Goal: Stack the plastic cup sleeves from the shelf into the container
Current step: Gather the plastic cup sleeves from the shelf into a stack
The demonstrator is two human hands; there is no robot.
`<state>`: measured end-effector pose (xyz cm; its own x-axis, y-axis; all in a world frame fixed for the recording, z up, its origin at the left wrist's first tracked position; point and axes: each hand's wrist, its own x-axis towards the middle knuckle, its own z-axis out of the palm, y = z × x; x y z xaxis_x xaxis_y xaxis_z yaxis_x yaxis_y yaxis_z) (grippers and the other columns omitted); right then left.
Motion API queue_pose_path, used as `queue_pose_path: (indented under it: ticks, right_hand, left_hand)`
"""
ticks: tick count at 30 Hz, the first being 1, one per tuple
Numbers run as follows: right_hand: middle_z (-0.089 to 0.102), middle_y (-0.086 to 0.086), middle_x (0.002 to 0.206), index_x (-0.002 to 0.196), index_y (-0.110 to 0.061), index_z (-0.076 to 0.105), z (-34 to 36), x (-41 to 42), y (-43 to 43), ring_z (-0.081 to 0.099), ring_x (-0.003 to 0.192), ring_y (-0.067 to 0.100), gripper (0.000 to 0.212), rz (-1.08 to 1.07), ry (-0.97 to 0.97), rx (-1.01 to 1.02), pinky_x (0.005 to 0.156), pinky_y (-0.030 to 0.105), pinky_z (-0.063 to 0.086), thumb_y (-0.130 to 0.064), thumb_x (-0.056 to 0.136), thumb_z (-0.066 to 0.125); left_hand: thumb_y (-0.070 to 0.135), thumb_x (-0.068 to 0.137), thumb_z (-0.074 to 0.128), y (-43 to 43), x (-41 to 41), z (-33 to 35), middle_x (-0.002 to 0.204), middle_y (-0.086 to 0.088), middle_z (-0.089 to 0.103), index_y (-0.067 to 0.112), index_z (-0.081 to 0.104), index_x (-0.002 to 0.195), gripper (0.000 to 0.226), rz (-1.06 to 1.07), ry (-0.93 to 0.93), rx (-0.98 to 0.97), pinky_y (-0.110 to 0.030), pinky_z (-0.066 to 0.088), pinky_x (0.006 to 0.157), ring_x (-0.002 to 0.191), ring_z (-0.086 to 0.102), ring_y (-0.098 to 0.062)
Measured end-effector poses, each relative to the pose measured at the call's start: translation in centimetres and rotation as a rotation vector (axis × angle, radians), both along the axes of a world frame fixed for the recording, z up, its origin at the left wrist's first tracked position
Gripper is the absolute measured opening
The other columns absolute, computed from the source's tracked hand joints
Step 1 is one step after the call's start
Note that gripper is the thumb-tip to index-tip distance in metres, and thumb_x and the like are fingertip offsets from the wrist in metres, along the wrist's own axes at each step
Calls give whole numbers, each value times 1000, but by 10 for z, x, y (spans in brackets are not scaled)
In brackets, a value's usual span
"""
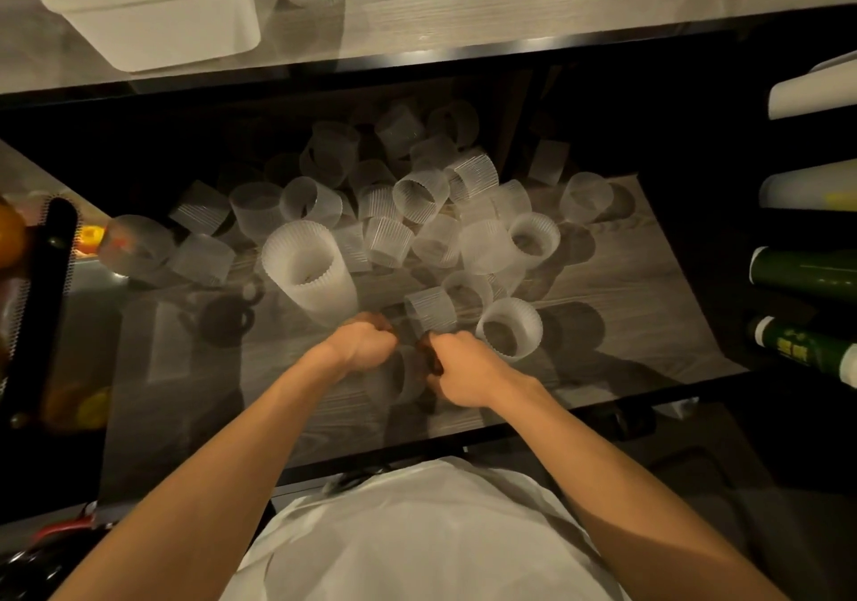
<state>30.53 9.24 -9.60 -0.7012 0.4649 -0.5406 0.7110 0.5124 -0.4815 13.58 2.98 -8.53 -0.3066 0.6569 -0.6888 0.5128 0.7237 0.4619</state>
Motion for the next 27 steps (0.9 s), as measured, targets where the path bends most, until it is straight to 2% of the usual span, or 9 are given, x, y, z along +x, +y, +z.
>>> queue_pose_path:
  ticks: [3, 8, 10, 12, 15, 18, 22, 25, 27]
  right_hand:
    - [65, 19, 115, 119, -7, 56, 1, 0, -2, 64, 106, 40, 30, -36, -22, 99, 83, 47, 57, -22, 94, 66]
    - [64, 21, 119, 116, -4, 58, 4, -1, -6, 63, 110, 43, 29, -46, -56, 157, 84, 46, 55, -22, 95, 64]
    - [63, 20, 120, 118, -4, 55, 5, -1, -7, 63, 109, 42, 30, -46, -35, 151, 85, 45, 54, -21, 95, 64]
    - [66, 20, 116, 124, -3, 49, 4, 0, -8, 66, 105, 40, 36, -72, -3, 138, 82, 43, 54, -20, 95, 63]
    - [68, 19, 111, 140, 0, 34, 4, 1, -12, 68, 100, 37, 57, -132, 22, 109, 76, 39, 50, -20, 95, 63]
    - [68, 19, 113, 153, 0, 16, 5, 2, -16, 67, 102, 37, 76, -158, 2, 87, 79, 40, 50, -22, 97, 61]
    - [66, 20, 114, 157, -2, 8, 9, 3, -18, 65, 103, 38, 81, -173, 20, 64, 80, 42, 49, -25, 98, 59]
    - [66, 21, 118, 161, -6, -1, 13, 1, -16, 64, 107, 38, 89, -156, 7, 59, 88, 45, 50, -26, 98, 59]
    - [67, 20, 116, 160, -4, 2, 14, -2, -14, 65, 106, 37, 88, -160, -15, 62, 90, 45, 52, -28, 98, 58]
  left_hand:
    - [15, 95, 54, 2, 3, -3, 107, -3, 63, 14, 70, 114, 25, 89, 29, 72, -27, 43, 85, 110, 60, -27]
    - [25, 96, 59, 4, 6, -8, 97, -4, 65, 22, 61, 91, 6, 256, 99, 174, -26, 41, 79, 97, 59, -25]
    - [26, 94, 60, 5, 7, -11, 103, -7, 68, 20, 62, 99, 8, 285, 98, 181, -29, 45, 81, 100, 61, -26]
    - [24, 93, 60, 5, 9, -13, 117, -12, 68, 15, 63, 118, 26, 301, 81, 179, -32, 50, 90, 110, 62, -30]
    - [19, 96, 55, 7, 14, -12, 134, -12, 60, 11, 53, 138, 42, 277, 44, 202, -31, 44, 98, 124, 56, -33]
    - [20, 99, 50, 12, 19, -9, 139, -11, 57, 15, 52, 140, 42, 201, 14, 191, -32, 41, 100, 130, 52, -33]
    - [25, 95, 45, 17, 23, -6, 145, -10, 56, 22, 52, 141, 47, 120, 24, 162, -38, 44, 103, 129, 52, -33]
    - [25, 96, 48, 19, 24, -6, 138, -8, 59, 22, 52, 141, 45, 135, 17, 201, -40, 48, 101, 124, 56, -31]
    - [22, 98, 50, 22, 23, -6, 126, -8, 62, 21, 55, 136, 38, 147, 35, 230, -38, 50, 95, 114, 59, -30]
